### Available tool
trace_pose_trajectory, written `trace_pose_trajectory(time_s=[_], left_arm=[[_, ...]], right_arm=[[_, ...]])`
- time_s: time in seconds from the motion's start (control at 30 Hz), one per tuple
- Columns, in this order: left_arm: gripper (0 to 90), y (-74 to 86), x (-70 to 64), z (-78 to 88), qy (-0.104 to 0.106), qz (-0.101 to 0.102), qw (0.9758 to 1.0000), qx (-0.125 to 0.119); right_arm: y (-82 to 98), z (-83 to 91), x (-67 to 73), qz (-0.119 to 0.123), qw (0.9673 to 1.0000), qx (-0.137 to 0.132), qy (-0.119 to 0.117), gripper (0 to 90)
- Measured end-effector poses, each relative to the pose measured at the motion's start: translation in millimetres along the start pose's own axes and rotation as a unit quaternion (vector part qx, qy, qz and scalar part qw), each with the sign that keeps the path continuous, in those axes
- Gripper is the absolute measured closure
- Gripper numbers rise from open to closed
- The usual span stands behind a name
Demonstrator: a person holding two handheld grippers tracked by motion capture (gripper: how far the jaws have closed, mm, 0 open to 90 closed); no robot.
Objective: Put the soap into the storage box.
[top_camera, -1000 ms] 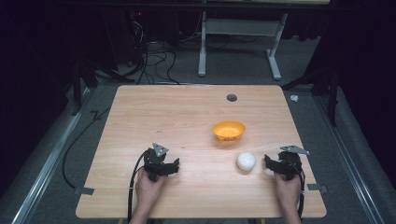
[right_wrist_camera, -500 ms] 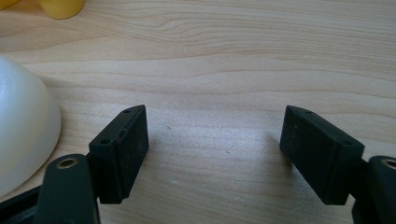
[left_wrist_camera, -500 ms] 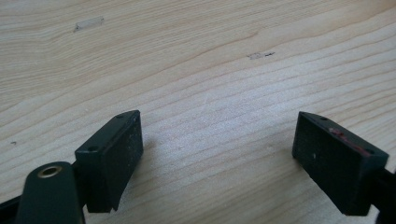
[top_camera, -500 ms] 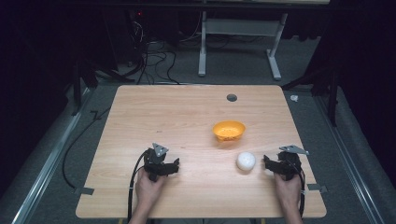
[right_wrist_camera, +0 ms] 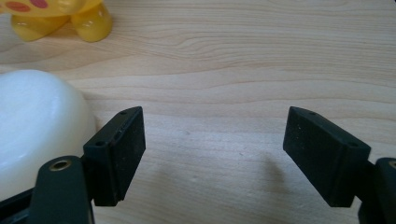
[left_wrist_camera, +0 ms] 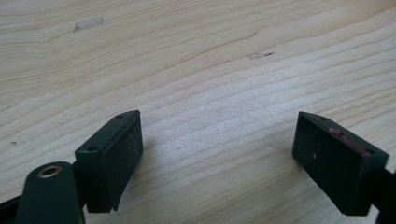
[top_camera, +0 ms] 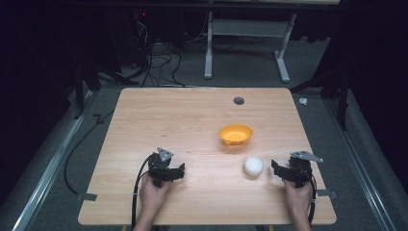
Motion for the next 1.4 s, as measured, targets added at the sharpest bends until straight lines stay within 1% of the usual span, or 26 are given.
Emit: trace_pose_trajectory(time_s=[0.23,0.3,0.47,0.63,0.67,1.0,1.1,1.2,1.4], left_arm=[[16.6,0.0,0.0,-0.1,0.0,0.0,1.0,-0.001],[16.6,0.0,0.0,-0.1,0.0,0.0,1.0,-0.001],[16.6,0.0,0.0,-0.1,-0.001,0.0,1.0,-0.001],[16.6,0.0,0.0,-0.1,0.0,0.0,1.0,-0.001],[16.6,0.0,0.0,-0.1,0.0,0.0,1.0,-0.001],[16.6,0.0,0.0,-0.1,0.0,0.0,1.0,-0.001],[16.6,0.0,0.0,-0.1,0.0,0.0,1.0,-0.001],[16.6,0.0,0.0,-0.1,0.0,0.0,1.0,-0.001],[16.6,0.0,0.0,-0.1,0.0,0.0,1.0,-0.001]], right_arm=[[-1.9,5.0,6.2,0.009,0.9999,-0.008,-0.01,21.6],[-2.9,7.7,8.2,0.005,0.9998,-0.012,-0.013,21.6],[-3.7,12.9,13.3,0.013,0.9995,-0.02,-0.019,21.6],[-4.2,18.4,17.7,0.016,0.9994,-0.024,-0.02,21.0],[-4.3,19.1,18.2,0.02,0.9993,-0.025,-0.021,20.8],[-4.2,25.5,26.9,0.025,0.9987,-0.034,-0.027,20.4],[-4.7,26.0,32.8,0.028,0.9983,-0.037,-0.036,19.3],[-6.6,27.3,37.2,0.036,0.9976,-0.043,-0.041,19.0],[-10.4,27.7,48.5,0.047,0.9965,-0.044,-0.054,18.6]])
Point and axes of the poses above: each handheld gripper's, and its own axes: z roughly backward along the jaws, y roughly out of its underside, x roughly to its left, the point moved 5 cm from there along -z, roughly forward along the jaws, and after that the axes turned 14 degrees about z, right-handed, at the moved point
